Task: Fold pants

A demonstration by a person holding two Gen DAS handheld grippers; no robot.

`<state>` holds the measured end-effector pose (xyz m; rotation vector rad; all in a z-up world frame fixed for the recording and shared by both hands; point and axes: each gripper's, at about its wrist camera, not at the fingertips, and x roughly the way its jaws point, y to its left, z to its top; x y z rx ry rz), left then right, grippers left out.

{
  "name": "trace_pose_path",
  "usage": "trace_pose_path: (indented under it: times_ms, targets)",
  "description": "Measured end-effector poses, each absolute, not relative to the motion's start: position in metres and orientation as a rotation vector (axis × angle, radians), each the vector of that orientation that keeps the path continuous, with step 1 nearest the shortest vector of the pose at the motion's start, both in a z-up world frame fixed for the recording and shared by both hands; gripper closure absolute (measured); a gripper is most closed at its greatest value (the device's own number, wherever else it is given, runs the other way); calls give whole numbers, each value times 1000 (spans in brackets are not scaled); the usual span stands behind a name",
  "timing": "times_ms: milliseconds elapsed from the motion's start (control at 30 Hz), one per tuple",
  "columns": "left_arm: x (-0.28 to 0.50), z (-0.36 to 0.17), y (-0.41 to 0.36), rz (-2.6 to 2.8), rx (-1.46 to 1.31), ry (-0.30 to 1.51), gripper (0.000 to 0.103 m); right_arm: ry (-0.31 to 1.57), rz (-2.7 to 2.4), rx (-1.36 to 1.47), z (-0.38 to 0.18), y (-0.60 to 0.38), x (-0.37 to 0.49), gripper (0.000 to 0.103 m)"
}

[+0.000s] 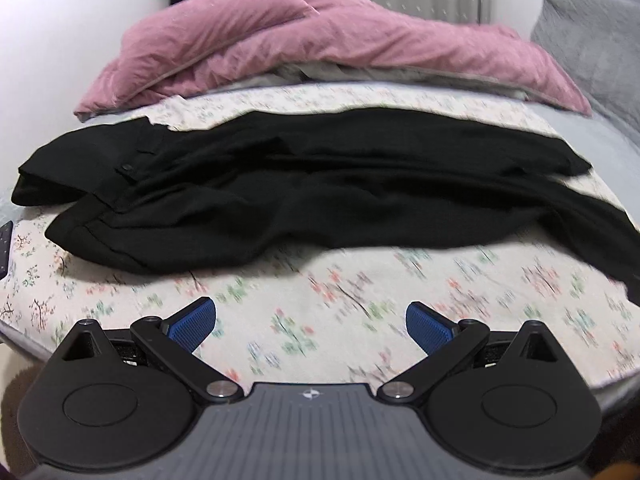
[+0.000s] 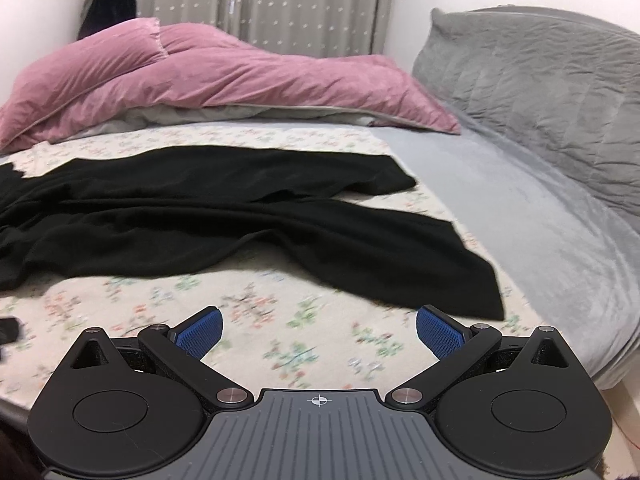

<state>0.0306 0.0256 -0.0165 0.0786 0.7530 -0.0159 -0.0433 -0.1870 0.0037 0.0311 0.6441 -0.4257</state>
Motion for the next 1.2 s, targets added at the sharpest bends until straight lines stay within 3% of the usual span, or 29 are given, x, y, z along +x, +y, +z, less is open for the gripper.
trace_pose_path:
  times_ms: [100, 367, 667, 867, 967, 1033, 1133, 1167, 1200]
  targets:
    - [44, -21, 44, 18, 67, 729, 0, 668, -440, 78, -2, -206, -34, 0]
    - [100, -44, 120, 84, -98, 912, 0, 806, -443, 213, -22, -265, -9, 0]
    - [132, -70, 210, 186, -326, 898, 0, 812, -422, 165, -44, -301, -2, 2]
    - [129, -79, 231, 169, -473, 809, 19, 847, -398, -35, -73, -298, 10, 16]
    - [130, -80, 237, 155, -529, 789, 33, 810, -399, -91, -81, -297, 17, 17]
    - [126, -81, 240, 148, -577, 770, 49, 788, -402, -148, -84, -295, 22, 21]
    - [121, -83, 244, 180, -616, 750, 72, 753, -408, -203, -90, -295, 30, 36]
    - [120, -83, 245, 180, -626, 740, 73, 744, -409, -217, -91, -295, 32, 50]
    - [119, -84, 246, 178, -641, 733, 76, 741, -411, -232, -91, -295, 34, 73]
